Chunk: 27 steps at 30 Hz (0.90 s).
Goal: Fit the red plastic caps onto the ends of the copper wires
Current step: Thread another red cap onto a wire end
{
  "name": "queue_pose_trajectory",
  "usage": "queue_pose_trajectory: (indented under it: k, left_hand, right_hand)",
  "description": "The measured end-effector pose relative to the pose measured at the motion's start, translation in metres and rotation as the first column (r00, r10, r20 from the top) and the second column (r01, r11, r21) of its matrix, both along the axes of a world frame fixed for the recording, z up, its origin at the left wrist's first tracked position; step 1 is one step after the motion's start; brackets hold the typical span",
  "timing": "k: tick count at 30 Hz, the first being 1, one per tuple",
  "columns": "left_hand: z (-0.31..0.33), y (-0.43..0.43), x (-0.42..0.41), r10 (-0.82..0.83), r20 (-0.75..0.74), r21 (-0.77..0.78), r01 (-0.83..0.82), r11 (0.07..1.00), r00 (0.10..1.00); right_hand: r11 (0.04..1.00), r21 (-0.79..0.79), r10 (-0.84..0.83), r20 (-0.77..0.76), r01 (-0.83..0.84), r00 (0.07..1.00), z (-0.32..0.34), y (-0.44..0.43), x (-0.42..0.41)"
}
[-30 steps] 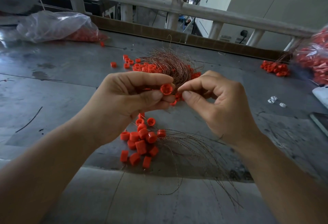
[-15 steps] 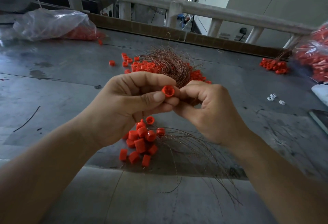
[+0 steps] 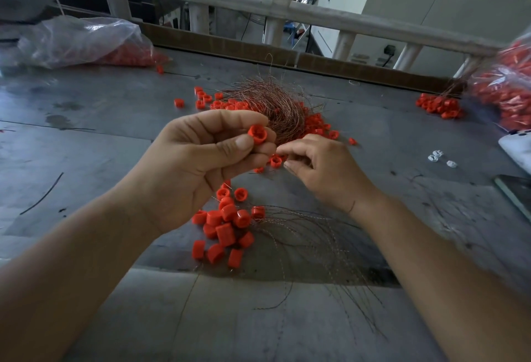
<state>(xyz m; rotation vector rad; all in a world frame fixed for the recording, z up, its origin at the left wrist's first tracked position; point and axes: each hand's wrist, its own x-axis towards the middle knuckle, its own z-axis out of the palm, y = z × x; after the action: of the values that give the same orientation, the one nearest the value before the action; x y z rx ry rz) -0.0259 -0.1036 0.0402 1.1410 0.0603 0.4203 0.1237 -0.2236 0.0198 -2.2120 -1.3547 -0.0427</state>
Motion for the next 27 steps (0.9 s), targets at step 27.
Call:
queue_pose_trajectory:
  k: [27]
  left_hand:
    - [-0.003, 0.006, -0.001, -0.015, -0.004, 0.032, 0.015, 0.999, 1.0]
  right_hand:
    - [0.991, 0.041, 0.132, -0.017, -0.131, 0.991, -0.007, 0.013, -0.013]
